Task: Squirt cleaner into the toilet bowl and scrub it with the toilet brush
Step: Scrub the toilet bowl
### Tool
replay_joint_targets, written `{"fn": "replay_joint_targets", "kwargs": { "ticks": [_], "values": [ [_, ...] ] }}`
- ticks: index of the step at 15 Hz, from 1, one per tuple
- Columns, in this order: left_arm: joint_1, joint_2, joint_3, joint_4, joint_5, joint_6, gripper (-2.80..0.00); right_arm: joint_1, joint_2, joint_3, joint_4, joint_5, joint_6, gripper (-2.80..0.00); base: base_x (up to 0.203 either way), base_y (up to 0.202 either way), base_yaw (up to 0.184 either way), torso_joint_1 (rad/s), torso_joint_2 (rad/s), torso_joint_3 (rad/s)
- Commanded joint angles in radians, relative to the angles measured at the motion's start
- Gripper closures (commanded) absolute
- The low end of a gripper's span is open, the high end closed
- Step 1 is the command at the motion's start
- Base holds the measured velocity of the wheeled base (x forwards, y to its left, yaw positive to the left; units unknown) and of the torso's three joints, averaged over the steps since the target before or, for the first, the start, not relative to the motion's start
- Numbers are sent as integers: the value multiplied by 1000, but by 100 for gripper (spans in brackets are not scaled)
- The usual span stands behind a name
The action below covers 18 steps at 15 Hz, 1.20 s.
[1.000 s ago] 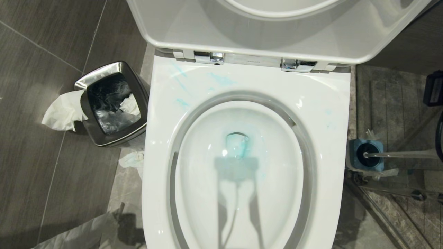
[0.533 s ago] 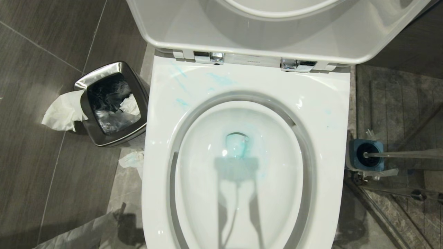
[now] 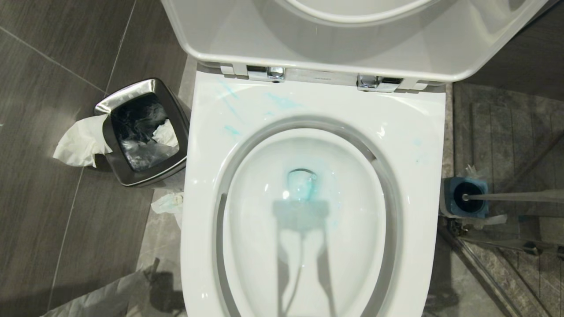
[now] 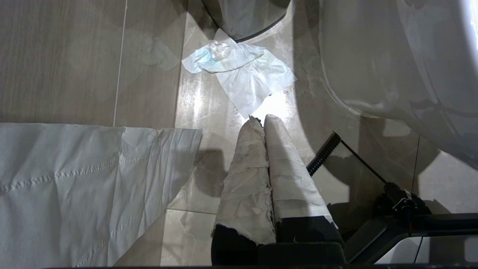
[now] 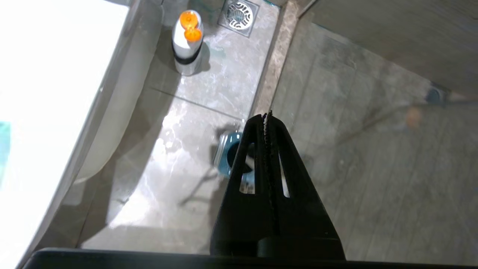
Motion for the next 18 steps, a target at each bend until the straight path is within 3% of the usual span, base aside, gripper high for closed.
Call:
{"fn": "replay_joint_targets", "kwargs": {
  "ticks": [1,3,6,9,11,15,18],
  "values": [
    [0,2,2,0,0,1,0,-18,-139,5,96,7,2,0,0,0,0,0,0,0],
    [0,2,2,0,0,1,0,-40,-204,35,192,8,6,0,0,0,0,0,0,0],
    [0,2,2,0,0,-1,0,-61,-291,160,232,7,26,0,0,0,0,0,0,0],
    [0,2,2,0,0,0,0,-62,-356,171,444,8,32,0,0,0,0,0,0,0],
    [0,2,2,0,0,-1,0,-65,-395,220,514,2,39,0,0,0,0,0,0,0],
    [0,2,2,0,0,-1,0,-88,-366,324,486,-45,84,0,0,0,0,0,0,0],
    [0,2,2,0,0,-1,0,-87,-347,476,272,-70,93,0,0,0,0,0,0,0]
  ]
}}
